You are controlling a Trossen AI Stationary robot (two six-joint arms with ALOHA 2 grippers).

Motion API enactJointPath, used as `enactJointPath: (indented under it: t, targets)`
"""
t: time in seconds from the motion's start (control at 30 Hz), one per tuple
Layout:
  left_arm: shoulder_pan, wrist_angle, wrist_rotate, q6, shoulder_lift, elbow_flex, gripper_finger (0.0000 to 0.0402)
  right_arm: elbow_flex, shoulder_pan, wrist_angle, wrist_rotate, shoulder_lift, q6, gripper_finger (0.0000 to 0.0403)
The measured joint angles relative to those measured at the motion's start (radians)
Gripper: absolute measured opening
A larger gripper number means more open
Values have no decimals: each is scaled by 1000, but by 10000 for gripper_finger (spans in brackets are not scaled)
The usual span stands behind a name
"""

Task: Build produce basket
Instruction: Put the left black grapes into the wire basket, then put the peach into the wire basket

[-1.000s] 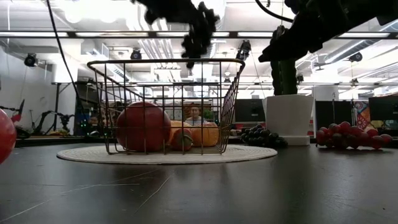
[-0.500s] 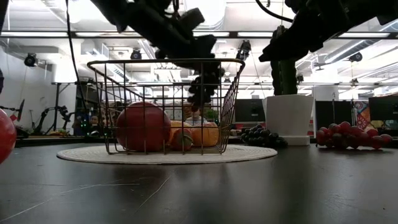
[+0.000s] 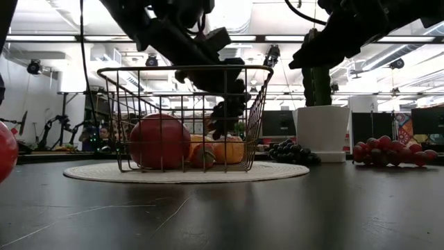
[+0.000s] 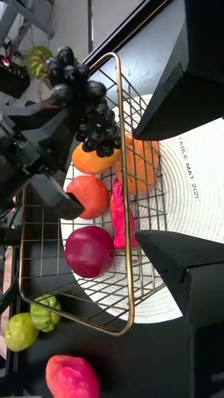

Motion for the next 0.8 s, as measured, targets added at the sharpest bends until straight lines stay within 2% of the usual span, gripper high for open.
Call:
enactJointPath:
  t: [0.17,0.33,0.57,0.8]
  targets:
    - [0,0,0,1,0,-2,108,0,0,0,0,0,2,231]
    - [-1,-13,1,4,-10,4,145,0,0,-1,0,0,41,231]
    - [-18,-133,7,2,-88,1,158,3,0,-14,0,-2,131,231]
    - [-108,-296,7,1,-227,-4,158,73,0,-173,-2,-21,255,231]
